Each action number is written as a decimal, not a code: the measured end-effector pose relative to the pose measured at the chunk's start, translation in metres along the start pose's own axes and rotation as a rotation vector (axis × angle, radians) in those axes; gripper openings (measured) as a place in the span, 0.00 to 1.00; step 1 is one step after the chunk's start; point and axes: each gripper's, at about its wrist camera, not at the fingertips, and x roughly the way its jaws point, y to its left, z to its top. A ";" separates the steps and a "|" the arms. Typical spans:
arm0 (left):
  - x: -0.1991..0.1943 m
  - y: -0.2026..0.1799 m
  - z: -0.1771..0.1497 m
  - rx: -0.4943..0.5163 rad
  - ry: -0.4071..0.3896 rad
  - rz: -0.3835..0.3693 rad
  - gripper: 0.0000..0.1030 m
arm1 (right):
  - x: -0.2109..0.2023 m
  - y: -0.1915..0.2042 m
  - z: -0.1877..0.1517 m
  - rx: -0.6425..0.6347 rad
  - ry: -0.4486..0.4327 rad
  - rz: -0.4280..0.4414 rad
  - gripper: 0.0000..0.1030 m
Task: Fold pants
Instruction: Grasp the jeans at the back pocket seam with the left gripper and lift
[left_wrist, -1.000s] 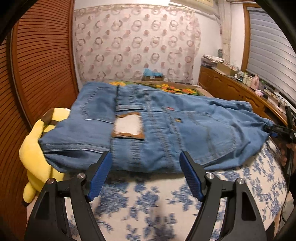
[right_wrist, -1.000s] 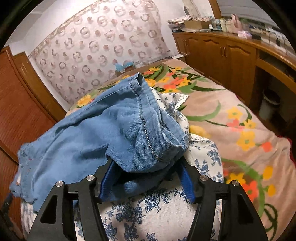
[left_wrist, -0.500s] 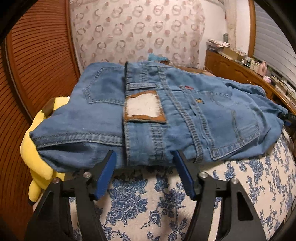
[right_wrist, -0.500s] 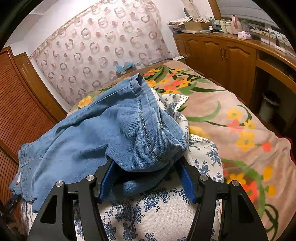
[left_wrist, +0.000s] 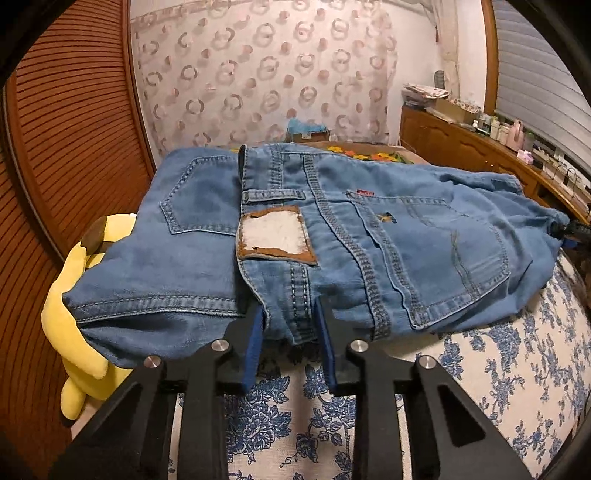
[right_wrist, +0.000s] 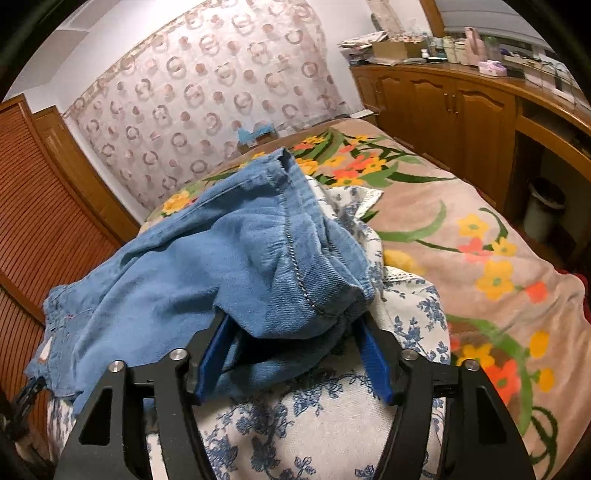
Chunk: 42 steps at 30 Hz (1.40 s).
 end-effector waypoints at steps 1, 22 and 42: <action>0.001 0.000 0.000 0.003 0.002 0.005 0.28 | -0.001 -0.001 0.001 0.010 -0.002 0.010 0.68; -0.042 0.001 0.019 -0.034 -0.120 -0.006 0.07 | 0.004 0.004 0.029 -0.033 0.003 -0.025 0.10; -0.130 0.016 -0.017 -0.043 -0.199 -0.044 0.02 | -0.112 0.007 -0.024 -0.264 -0.104 0.018 0.08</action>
